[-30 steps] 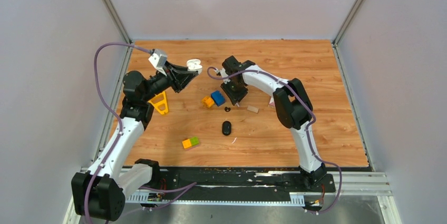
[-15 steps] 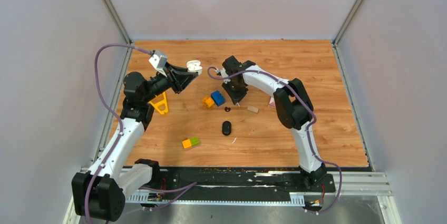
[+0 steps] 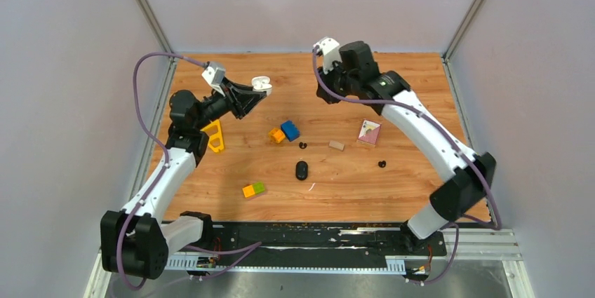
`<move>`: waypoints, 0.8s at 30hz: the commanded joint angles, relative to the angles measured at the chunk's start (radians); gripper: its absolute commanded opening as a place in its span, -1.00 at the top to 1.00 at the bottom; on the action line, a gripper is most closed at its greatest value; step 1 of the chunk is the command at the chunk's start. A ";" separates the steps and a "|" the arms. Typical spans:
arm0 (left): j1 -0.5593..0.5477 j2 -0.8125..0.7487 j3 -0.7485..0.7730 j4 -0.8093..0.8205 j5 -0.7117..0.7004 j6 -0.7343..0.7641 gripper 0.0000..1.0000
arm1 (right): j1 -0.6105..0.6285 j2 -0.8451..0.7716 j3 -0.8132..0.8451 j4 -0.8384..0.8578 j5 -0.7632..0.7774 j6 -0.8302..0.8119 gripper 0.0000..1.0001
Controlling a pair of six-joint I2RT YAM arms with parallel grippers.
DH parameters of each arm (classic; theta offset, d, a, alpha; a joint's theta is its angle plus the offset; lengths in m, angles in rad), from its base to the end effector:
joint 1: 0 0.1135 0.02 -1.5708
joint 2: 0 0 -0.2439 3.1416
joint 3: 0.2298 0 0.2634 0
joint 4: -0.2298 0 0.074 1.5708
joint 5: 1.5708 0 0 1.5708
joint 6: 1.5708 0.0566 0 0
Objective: Insert the wireless bluetooth earbuds into the charging case
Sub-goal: Pick up the right earbud from the center of the board, then insert the right earbud into the right side groove of the charging case.
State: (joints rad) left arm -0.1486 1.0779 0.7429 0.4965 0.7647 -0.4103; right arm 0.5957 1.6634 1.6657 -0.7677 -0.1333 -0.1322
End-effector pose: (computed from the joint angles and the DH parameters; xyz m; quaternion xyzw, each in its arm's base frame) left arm 0.2710 -0.0802 0.3192 0.2034 0.6329 -0.4273 0.6127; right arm 0.3208 0.2266 0.3268 -0.3512 0.8485 0.1494 0.3665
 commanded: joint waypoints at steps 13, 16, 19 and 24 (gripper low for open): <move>-0.038 0.039 0.154 0.148 0.086 -0.087 1.00 | 0.125 -0.203 -0.081 0.807 -0.123 0.098 0.77; -0.037 0.032 0.170 0.145 0.075 -0.102 1.00 | 0.150 -0.183 -0.068 0.854 -0.099 0.102 0.77; -0.037 0.028 0.177 0.147 0.063 -0.116 1.00 | 0.178 -0.166 -0.051 0.878 -0.089 0.102 0.77; -0.037 0.027 0.185 0.160 0.052 -0.134 1.00 | 0.207 -0.148 -0.035 0.891 -0.077 0.094 0.76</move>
State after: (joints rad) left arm -0.1837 1.1267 0.8783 0.6052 0.8318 -0.5175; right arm 0.7815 1.5105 1.5745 0.0345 -0.2314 -0.0525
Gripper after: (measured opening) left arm 0.347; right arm 0.200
